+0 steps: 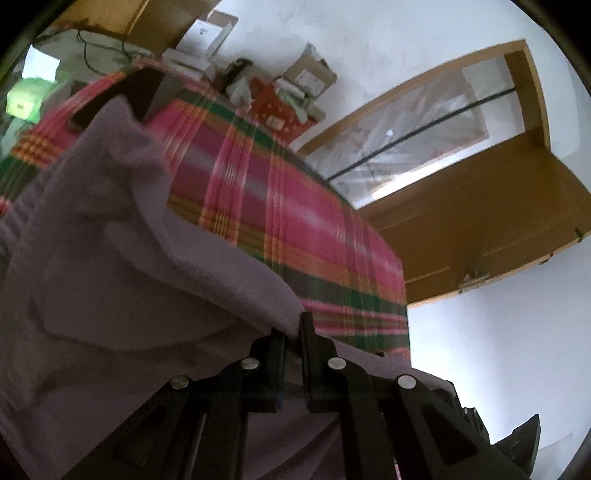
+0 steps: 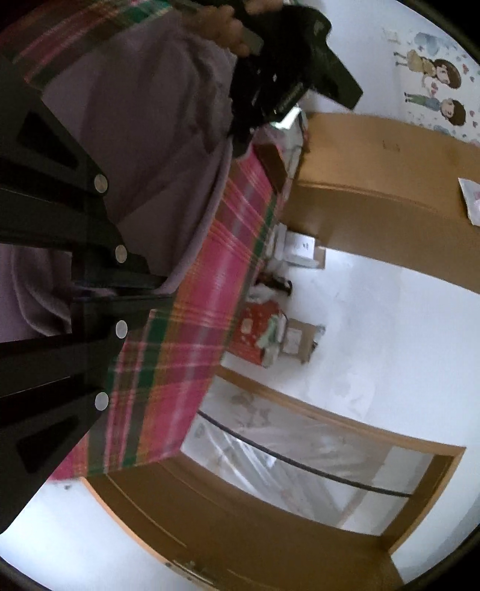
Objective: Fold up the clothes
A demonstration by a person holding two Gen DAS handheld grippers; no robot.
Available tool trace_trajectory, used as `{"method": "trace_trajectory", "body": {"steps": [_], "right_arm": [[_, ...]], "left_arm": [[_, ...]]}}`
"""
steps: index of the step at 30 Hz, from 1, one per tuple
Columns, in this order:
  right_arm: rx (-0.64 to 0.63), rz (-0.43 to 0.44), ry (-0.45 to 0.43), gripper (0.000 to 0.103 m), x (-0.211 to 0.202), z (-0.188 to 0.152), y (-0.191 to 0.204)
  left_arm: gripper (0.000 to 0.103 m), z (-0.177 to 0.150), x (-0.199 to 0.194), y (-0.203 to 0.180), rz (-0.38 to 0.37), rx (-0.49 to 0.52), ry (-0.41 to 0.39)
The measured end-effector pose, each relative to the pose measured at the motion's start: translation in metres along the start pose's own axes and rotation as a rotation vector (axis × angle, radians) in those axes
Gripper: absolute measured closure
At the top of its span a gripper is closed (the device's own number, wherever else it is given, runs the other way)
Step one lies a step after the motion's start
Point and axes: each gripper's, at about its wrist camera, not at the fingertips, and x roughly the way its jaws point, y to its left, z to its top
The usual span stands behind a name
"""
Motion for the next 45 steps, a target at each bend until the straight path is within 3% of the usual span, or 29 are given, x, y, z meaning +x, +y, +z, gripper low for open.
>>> {"method": "trace_trajectory", "body": {"steps": [12, 20, 25, 29, 32, 34, 45], "right_arm": [[-0.054, -0.115, 0.027, 0.1, 0.079, 0.045, -0.004], [-0.093, -0.212, 0.055, 0.1, 0.131, 0.05, 0.005], [-0.061, -0.17, 0.121, 0.1, 0.147, 0.038, 0.005], [0.003, -0.121, 0.149, 0.096, 0.143, 0.032, 0.001], [0.066, -0.077, 0.158, 0.091, 0.136, 0.031, -0.005], [0.105, -0.051, 0.162, 0.087, 0.128, 0.029, -0.007], [0.177, 0.042, 0.119, 0.083, 0.061, 0.009, 0.011]], "left_arm": [[0.096, 0.045, 0.016, 0.0, 0.049, 0.001, -0.073], [0.096, 0.064, 0.04, 0.007, 0.138, 0.035, -0.098], [0.095, 0.06, 0.053, 0.02, 0.161, 0.059, -0.048], [0.091, 0.052, 0.043, 0.019, 0.168, 0.104, -0.045], [0.084, 0.047, 0.027, 0.016, 0.189, 0.13, -0.072], [0.073, 0.041, 0.012, 0.017, 0.199, 0.131, -0.092], [0.072, -0.017, -0.07, 0.055, 0.235, 0.058, -0.155]]}}
